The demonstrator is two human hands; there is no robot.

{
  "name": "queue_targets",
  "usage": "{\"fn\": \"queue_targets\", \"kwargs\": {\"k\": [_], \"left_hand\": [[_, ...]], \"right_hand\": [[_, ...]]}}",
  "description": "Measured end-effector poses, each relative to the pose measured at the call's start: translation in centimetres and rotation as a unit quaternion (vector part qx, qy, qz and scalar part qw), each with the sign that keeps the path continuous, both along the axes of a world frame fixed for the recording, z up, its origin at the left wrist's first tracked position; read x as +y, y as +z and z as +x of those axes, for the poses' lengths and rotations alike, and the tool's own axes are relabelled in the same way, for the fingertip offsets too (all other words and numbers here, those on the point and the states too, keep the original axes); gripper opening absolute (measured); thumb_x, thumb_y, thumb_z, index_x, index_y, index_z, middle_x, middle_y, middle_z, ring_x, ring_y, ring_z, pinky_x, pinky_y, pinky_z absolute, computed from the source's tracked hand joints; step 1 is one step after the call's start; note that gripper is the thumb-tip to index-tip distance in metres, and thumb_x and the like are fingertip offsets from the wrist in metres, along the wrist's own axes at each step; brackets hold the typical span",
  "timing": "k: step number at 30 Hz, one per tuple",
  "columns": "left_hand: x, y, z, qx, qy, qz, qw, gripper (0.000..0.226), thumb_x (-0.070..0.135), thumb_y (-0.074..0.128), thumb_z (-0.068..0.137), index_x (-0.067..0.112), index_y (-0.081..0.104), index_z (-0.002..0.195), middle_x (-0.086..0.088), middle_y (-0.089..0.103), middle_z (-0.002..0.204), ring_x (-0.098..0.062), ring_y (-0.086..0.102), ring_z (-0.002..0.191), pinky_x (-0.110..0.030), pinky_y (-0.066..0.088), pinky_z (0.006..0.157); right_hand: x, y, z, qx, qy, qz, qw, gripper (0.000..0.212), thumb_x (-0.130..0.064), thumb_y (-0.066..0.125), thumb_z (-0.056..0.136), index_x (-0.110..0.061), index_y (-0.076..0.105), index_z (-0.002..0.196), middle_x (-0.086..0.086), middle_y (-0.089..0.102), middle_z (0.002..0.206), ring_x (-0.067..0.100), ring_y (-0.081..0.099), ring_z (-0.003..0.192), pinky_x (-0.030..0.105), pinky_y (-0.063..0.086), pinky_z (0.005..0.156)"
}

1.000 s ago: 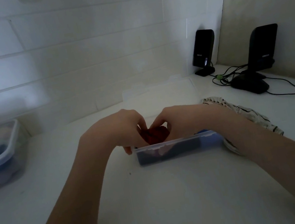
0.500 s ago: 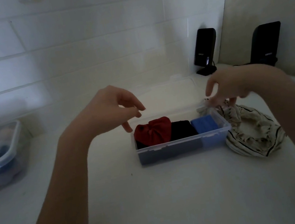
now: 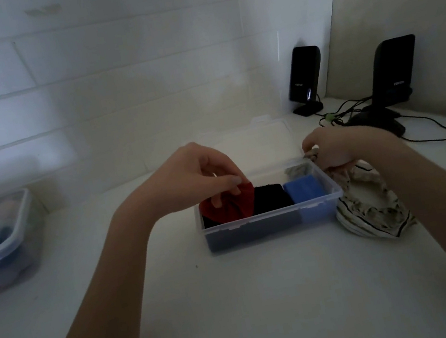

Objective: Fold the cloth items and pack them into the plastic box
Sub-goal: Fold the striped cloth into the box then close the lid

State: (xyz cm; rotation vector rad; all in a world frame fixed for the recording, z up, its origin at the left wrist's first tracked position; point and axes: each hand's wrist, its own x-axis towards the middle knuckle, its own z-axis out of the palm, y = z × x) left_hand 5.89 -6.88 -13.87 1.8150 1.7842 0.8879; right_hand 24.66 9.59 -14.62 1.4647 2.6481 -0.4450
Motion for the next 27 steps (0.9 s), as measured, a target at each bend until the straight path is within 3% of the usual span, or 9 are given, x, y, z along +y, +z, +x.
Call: {"fn": "queue_targets", "kwargs": {"k": [4, 7, 9, 10, 13, 16, 20, 23, 27], "left_hand": [[0.3, -0.3, 0.0, -0.017, 0.014, 0.029, 0.999, 0.011, 0.011, 0.067, 0.083, 0.016, 0.076, 0.085, 0.003, 0.075, 0.069, -0.015, 0.063, 0.051, -0.023, 0.051, 0.060], [0.5, -0.3, 0.1, -0.027, 0.029, 0.061, 0.997, 0.011, 0.012, 0.066, 0.083, 0.017, 0.075, 0.085, 0.005, 0.074, 0.067, -0.013, 0.062, 0.050, -0.023, 0.051, 0.060], [0.5, -0.3, 0.3, -0.038, 0.038, 0.078, 0.996, 0.011, 0.014, 0.066, 0.083, 0.019, 0.074, 0.088, 0.005, 0.074, 0.067, -0.013, 0.062, 0.050, -0.025, 0.053, 0.061], [0.6, -0.3, 0.3, -0.045, 0.046, 0.093, 0.994, 0.012, 0.015, 0.068, 0.082, 0.021, 0.072, 0.092, 0.004, 0.073, 0.068, -0.013, 0.062, 0.050, -0.027, 0.054, 0.062], [1.1, -0.5, 0.3, -0.085, 0.114, 0.185, 0.973, 0.039, 0.021, 0.077, 0.074, 0.028, 0.053, 0.104, 0.001, 0.065, 0.083, -0.013, 0.060, 0.060, -0.033, 0.053, 0.064], [1.2, -0.5, -0.3, -0.100, 0.158, 0.248, 0.951, 0.068, 0.034, 0.080, 0.068, 0.036, 0.037, 0.120, -0.009, 0.057, 0.107, -0.020, 0.057, 0.078, -0.031, 0.052, 0.070], [1.2, -0.6, -1.0, -0.097, 0.142, 0.190, 0.967, 0.023, 0.030, 0.071, 0.077, 0.033, 0.061, 0.097, 0.000, 0.060, 0.108, -0.006, 0.056, 0.087, -0.027, 0.048, 0.082], [1.2, -0.4, -0.8, -0.257, 0.078, 0.132, 0.954, 0.012, 0.016, 0.062, 0.079, 0.012, 0.069, 0.088, -0.005, 0.071, 0.087, -0.015, 0.065, 0.081, -0.032, 0.050, 0.078], [0.8, 0.6, -0.7, -0.542, 0.003, 0.125, 0.831, 0.026, 0.014, 0.034, 0.085, 0.003, 0.059, 0.083, -0.004, 0.066, 0.057, -0.019, 0.067, 0.059, -0.030, 0.059, 0.069]], "right_hand": [[1.0, 1.2, -0.2, 0.180, -0.024, 0.115, 0.977, 0.014, -0.008, 0.050, 0.086, -0.012, 0.059, 0.095, 0.008, 0.060, 0.089, 0.019, 0.053, 0.070, 0.025, 0.042, 0.061], [-0.4, 3.3, -0.4, 0.337, -0.007, 0.239, 0.911, 0.011, -0.014, 0.049, 0.083, -0.019, 0.055, 0.089, 0.002, 0.055, 0.075, 0.018, 0.051, 0.067, 0.027, 0.044, 0.064], [-2.3, 4.7, -0.9, 0.423, 0.023, 0.248, 0.871, 0.006, -0.018, 0.049, 0.084, -0.019, 0.055, 0.084, -0.002, 0.054, 0.068, 0.015, 0.052, 0.062, 0.018, 0.043, 0.059], [-3.4, 5.2, -1.2, 0.467, 0.045, 0.202, 0.860, 0.007, -0.019, 0.051, 0.086, -0.019, 0.056, 0.082, 0.000, 0.057, 0.068, 0.019, 0.058, 0.062, 0.017, 0.047, 0.059], [-7.0, 6.1, -2.0, 0.557, 0.111, -0.050, 0.822, 0.013, -0.016, 0.053, 0.091, -0.009, 0.063, 0.088, 0.008, 0.067, 0.069, 0.031, 0.069, 0.066, 0.040, 0.060, 0.061], [-8.2, 6.0, -2.4, 0.555, 0.141, -0.148, 0.807, 0.025, -0.014, 0.051, 0.093, 0.005, 0.062, 0.104, 0.017, 0.070, 0.080, 0.028, 0.069, 0.070, 0.035, 0.060, 0.058], [-8.1, 5.7, -2.9, 0.590, 0.119, -0.244, 0.760, 0.029, -0.017, 0.050, 0.094, 0.004, 0.062, 0.108, 0.021, 0.068, 0.097, 0.026, 0.068, 0.081, 0.031, 0.059, 0.064], [-7.2, 5.5, -2.9, 0.612, 0.067, -0.255, 0.746, 0.021, -0.020, 0.052, 0.091, -0.004, 0.063, 0.099, 0.010, 0.070, 0.082, 0.019, 0.068, 0.075, 0.030, 0.059, 0.068], [-5.5, 4.3, -2.7, 0.623, -0.027, -0.280, 0.730, 0.019, -0.021, 0.062, 0.085, -0.008, 0.064, 0.099, 0.004, 0.068, 0.077, 0.014, 0.065, 0.074, 0.026, 0.057, 0.070]]}}
